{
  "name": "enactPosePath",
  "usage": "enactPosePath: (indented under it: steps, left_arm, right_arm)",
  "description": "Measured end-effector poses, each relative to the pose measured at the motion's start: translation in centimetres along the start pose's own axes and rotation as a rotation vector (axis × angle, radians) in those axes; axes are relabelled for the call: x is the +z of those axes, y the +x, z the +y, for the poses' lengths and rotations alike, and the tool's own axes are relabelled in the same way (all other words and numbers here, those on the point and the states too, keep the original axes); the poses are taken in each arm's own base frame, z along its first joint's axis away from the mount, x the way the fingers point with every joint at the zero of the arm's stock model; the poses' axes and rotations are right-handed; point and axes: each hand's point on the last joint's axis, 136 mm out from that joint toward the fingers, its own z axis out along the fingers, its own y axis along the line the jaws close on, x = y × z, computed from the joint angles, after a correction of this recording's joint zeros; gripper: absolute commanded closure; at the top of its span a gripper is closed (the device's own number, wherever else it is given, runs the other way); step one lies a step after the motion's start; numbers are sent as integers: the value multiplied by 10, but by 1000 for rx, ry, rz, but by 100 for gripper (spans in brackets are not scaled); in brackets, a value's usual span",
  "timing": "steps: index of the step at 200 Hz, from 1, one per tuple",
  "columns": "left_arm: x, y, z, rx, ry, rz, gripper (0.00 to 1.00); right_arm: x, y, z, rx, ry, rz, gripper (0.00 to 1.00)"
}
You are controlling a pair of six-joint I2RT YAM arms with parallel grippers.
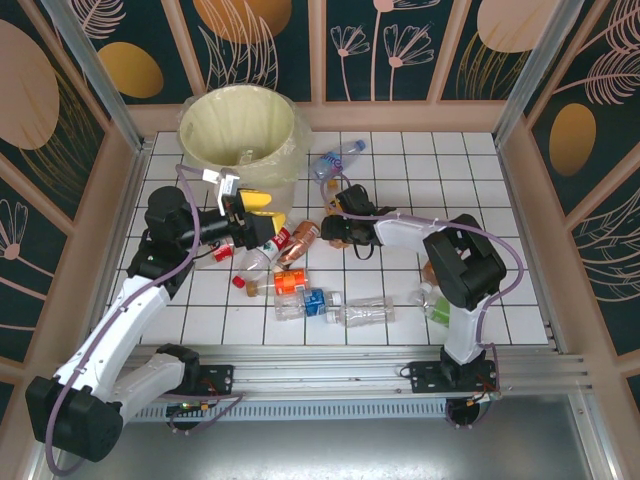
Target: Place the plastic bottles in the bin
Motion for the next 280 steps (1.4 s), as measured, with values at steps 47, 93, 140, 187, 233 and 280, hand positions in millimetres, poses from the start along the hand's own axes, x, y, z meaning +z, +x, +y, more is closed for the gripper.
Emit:
enactPosePath:
  steps: [47,93,140,187,233,280]
  left_arm:
    - [10,8,13,-48,-19,26,1]
    - [30,17,19,-84,-41,63,1]
    - [52,20,22,-98,-40,94,1]
    - [68,26,21,-110,-41,118,1]
    - [96,29,21,-144,-57,141,1]
    - [132,30,26,-204,-84,156,1]
  right_arm:
    - [0,-3,-5,-5,19,-13,28]
    - [4,1,-11,-29,30,-3,34]
    - [-1,5,-14,-54,15,-23,38]
    - [-23,23,-38,-32,9,-35,38]
    - [-53,23,-55,14,-52,-103,38]
    - [-97,11,-46,21,-203,-232,38]
